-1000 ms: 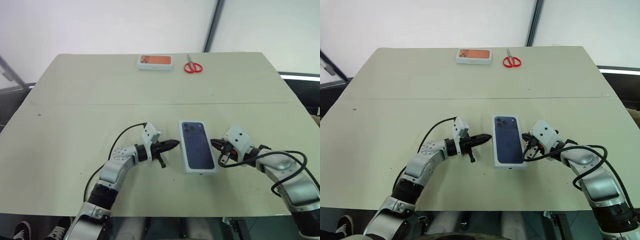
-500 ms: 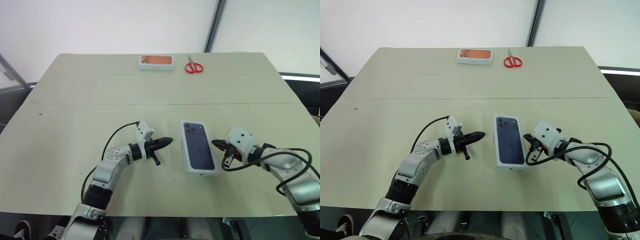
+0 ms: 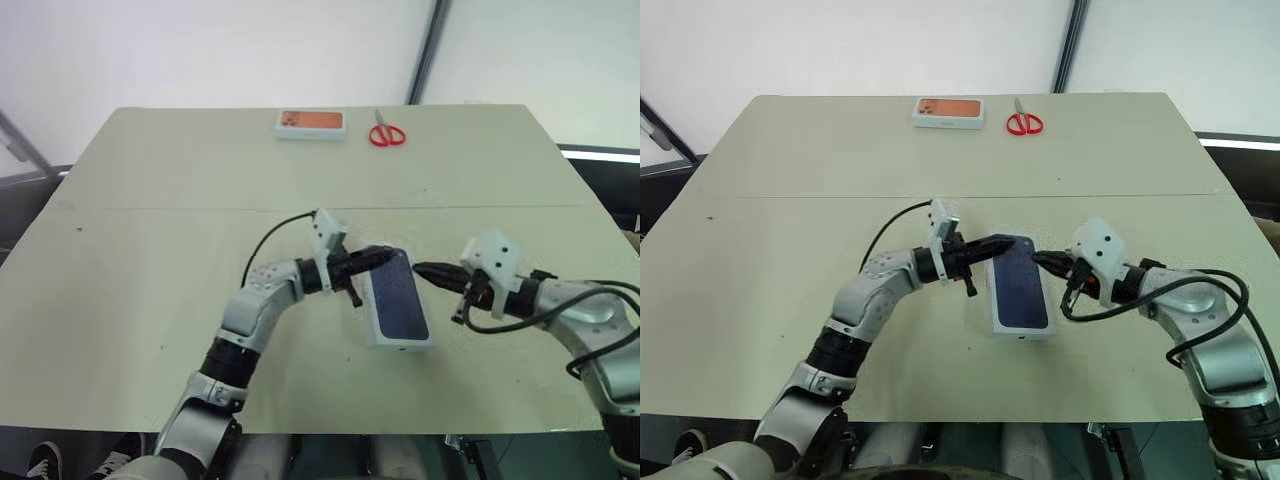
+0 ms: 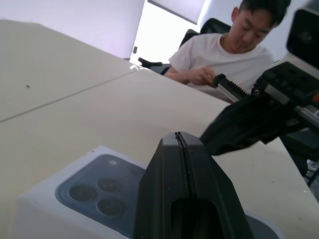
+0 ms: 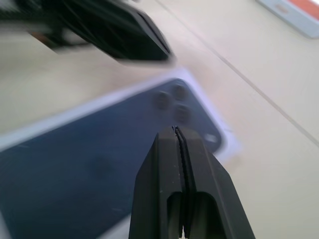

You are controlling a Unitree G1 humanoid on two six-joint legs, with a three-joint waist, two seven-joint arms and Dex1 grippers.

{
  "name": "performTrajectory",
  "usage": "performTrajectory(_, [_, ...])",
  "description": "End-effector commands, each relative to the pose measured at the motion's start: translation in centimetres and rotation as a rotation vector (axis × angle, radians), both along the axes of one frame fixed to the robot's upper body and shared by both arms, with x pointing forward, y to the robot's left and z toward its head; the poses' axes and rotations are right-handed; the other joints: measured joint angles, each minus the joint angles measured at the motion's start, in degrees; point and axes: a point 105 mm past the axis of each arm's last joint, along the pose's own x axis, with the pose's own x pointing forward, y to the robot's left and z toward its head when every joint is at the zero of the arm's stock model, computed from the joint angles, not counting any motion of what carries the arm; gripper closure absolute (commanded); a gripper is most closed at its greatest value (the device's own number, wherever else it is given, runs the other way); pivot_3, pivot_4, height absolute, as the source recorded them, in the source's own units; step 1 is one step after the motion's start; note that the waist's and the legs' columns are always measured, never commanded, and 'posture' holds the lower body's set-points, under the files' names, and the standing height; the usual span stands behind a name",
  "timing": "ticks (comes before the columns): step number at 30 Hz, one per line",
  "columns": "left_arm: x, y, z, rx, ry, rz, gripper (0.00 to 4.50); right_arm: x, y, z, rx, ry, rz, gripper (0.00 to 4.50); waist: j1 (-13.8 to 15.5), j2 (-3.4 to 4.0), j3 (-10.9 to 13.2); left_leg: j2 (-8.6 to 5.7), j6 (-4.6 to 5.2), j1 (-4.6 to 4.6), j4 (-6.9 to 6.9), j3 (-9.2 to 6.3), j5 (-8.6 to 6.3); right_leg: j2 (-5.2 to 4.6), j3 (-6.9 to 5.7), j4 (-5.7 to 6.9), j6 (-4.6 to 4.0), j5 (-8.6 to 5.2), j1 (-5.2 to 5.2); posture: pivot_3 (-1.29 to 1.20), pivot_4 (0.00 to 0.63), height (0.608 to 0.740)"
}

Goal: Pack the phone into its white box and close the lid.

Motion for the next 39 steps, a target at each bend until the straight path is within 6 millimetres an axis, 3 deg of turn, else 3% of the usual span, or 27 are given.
performTrajectory(1, [-0.2,0.3,-1.0,0.046,-0.011,-0.004,4.50,-0.6,-0.1,-0.7,-0.072,-0.016,0.020,4.46,0.0,0.00,0.0,0.00,0.00,0.00,0.01,0.00,0.00,0.00,0.00,0.00,0.00,0.00,0.00,0.00,0.150,0.740])
performTrajectory(6, [-0.6,1.6,-3.4,0.150,-0.007,-0.005,4.50,-2.2,1.2,-2.4,-0.084,0.048,0.083,4.46,0.0,0.01,0.0,0.01,0.01,0.01,0.00,-0.02,-0.01,0.01,0.00,0.00,0.00,0.00,0.01,0.00,0.150,0.740])
performTrajectory(9, [-0.2,2.3,-3.4,0.156,-0.017,0.022,4.50,-2.1,1.5,-2.7,-0.128,0.008,0.093,4.46,0.0,0.02,0.0,0.00,0.01,0.03,0.06,-0.03,-0.02,0.00,-0.01,0.00,0.00,0.00,0.07,0.00,0.150,0.740])
performTrajectory(15, [0.3,3.3,-1.7,0.095,-0.012,0.077,4.50,1.2,-0.8,-0.6,-0.065,-0.058,-0.074,4.46,0.1,0.01,0.0,0.00,0.02,0.02,0.09,-0.05,-0.02,0.00,-0.02,0.00,0.00,0.00,0.07,0.00,0.150,0.740])
performTrajectory(20, [-0.4,4.3,-2.7,0.124,0.018,0.091,4.50,2.3,-2.7,-1.0,-0.140,-0.090,-0.148,4.46,0.0,0.02,0.0,0.00,0.02,0.01,0.05,-0.07,-0.03,0.00,-0.03,-0.01,0.01,0.00,0.05,0.00,0.150,0.740])
performTrajectory(24, [0.0,2.6,-1.5,0.084,0.003,0.072,4.50,1.7,-0.7,-0.3,-0.006,-0.064,-0.079,4.46,0.1,0.02,0.0,0.01,0.02,0.02,0.06,-0.08,-0.02,0.01,-0.04,0.01,0.00,0.00,0.05,0.00,0.150,0.740])
performTrajectory(30, [0.6,0.2,-0.8,0.061,-0.017,0.049,4.50,1.1,0.0,-1.7,-0.027,-0.017,-0.047,4.46,0.0,0.00,0.0,-0.07,0.08,-0.01,0.17,-0.10,-0.07,-0.05,-0.08,-0.03,0.03,0.00,0.15,0.00,0.150,0.740])
performTrajectory(32, [0.3,-0.2,-1.9,0.096,-0.017,0.033,4.50,0.6,0.3,-2.2,-0.049,-0.014,-0.028,4.46,-0.2,0.00,0.0,-0.05,0.08,0.00,0.14,-0.09,-0.07,-0.04,-0.08,-0.03,0.05,-0.01,0.13,0.00,0.150,0.740])
performTrajectory(37, [-1.1,0.5,-6.7,0.271,0.012,-0.024,4.50,-0.1,0.1,-4.7,-0.151,0.038,-0.024,4.46,-0.1,0.02,-0.1,-0.02,0.08,0.05,0.12,-0.07,-0.06,-0.01,-0.06,-0.01,0.05,-0.01,0.14,0.00,0.150,0.740])
performTrajectory(39, [-1.0,1.0,-7.0,0.272,0.035,-0.016,4.50,-0.1,0.0,-4.9,-0.157,0.046,-0.027,4.46,0.0,-0.02,-0.1,-0.02,0.08,0.29,0.12,-0.08,-0.08,-0.01,-0.07,-0.06,0.04,-0.02,0.40,0.00,0.150,0.740])
